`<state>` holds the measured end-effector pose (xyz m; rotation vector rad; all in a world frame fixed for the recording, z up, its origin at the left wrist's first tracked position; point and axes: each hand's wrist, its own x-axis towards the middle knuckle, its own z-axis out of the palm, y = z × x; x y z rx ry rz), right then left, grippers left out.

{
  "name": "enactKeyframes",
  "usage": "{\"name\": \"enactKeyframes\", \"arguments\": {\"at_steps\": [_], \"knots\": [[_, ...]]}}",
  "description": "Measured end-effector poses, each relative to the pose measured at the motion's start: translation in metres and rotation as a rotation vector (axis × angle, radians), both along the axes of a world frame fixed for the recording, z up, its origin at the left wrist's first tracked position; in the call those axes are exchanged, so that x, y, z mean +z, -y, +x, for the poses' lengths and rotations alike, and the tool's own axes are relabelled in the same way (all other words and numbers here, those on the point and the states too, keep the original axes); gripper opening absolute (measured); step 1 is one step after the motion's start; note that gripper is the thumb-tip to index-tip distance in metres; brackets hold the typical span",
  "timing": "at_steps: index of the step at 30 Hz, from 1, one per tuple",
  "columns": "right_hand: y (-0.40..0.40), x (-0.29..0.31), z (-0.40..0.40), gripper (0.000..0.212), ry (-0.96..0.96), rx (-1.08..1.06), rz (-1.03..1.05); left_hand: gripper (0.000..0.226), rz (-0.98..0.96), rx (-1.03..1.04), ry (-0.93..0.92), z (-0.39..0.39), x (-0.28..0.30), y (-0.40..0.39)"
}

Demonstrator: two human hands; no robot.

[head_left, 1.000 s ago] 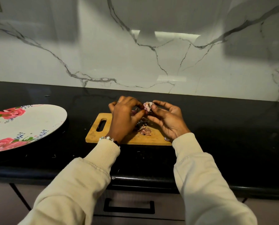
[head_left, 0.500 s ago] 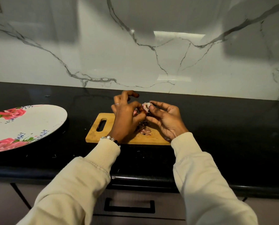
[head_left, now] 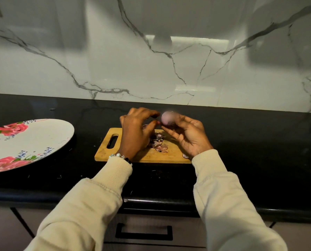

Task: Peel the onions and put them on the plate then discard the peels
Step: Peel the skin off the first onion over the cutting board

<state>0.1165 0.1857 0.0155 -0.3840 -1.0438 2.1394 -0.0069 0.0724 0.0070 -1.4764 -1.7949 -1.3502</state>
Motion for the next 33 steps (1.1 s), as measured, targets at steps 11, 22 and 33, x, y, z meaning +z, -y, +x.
{"name": "enactKeyframes", "arguments": {"at_steps": [11,22,33], "knots": [[0.004,-0.002,-0.001,0.026,0.125,0.007,0.102,0.021,-0.046,0.037,-0.101,-0.004,-0.004,-0.002],[0.005,-0.004,-0.002,0.017,0.190,-0.034,0.222,0.029,-0.168,0.016,-0.121,0.006,-0.002,0.005],[0.004,0.001,-0.001,0.013,0.096,-0.047,0.114,0.035,-0.087,0.083,0.018,0.002,-0.001,0.000]]}}
